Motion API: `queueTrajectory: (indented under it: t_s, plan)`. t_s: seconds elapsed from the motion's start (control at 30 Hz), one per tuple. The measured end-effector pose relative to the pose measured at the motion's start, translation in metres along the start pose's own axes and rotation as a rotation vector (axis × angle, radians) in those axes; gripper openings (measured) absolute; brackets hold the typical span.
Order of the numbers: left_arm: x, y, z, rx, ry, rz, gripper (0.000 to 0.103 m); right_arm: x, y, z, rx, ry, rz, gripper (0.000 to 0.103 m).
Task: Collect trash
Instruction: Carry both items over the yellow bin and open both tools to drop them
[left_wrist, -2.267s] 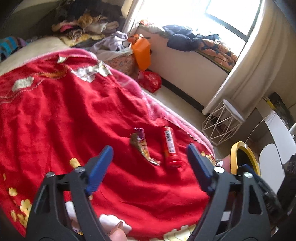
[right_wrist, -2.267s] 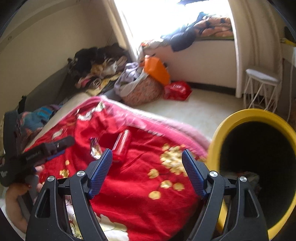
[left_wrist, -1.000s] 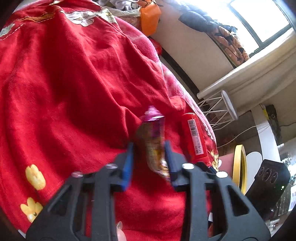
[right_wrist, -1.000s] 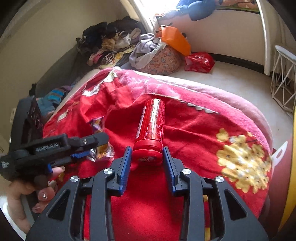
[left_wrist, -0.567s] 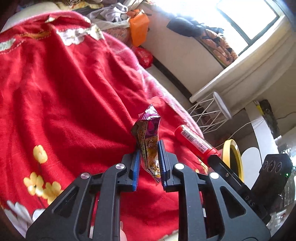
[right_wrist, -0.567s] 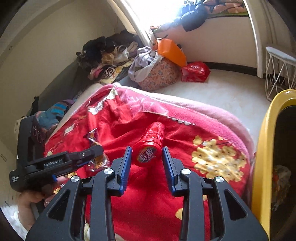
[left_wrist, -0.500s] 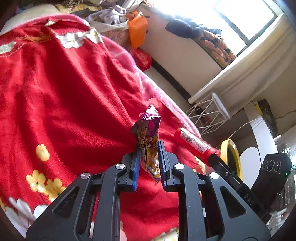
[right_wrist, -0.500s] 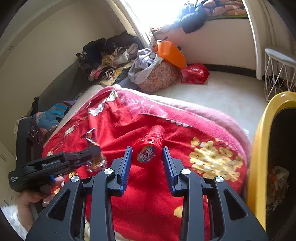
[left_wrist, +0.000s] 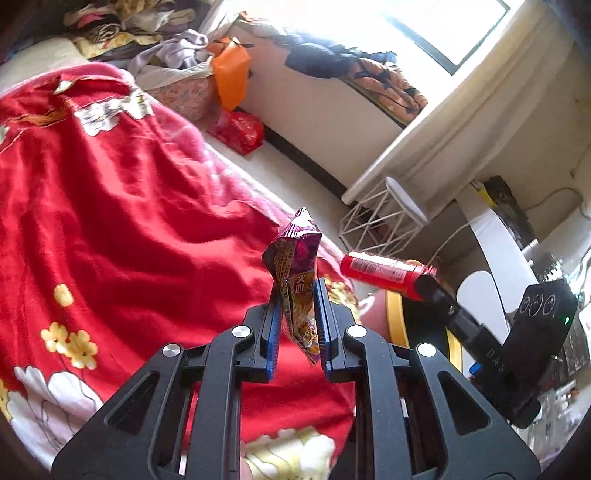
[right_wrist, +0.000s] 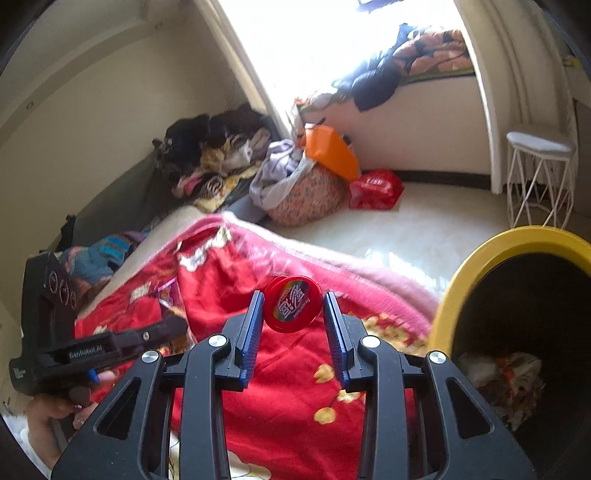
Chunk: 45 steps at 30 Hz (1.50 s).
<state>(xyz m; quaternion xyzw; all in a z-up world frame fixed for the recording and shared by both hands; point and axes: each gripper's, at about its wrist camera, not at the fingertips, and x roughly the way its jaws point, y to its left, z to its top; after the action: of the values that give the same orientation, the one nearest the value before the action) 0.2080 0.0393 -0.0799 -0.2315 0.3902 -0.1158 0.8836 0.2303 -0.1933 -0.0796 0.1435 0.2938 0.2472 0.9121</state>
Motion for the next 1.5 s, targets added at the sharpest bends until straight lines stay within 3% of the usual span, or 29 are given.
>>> queueTrajectory:
  t_s: [0.67,1.5]
  plan:
    - [0.009,-0.084,-0.017,0.193,0.013,-0.08,0.012,-0.071,-0.073,0.011,0.156,-0.153,-0.114,0.031]
    - [0.044,-0.166,-0.055,0.38,0.089,-0.149,0.012,-0.12,-0.139,0.0,0.271,-0.212,-0.27,0.031]
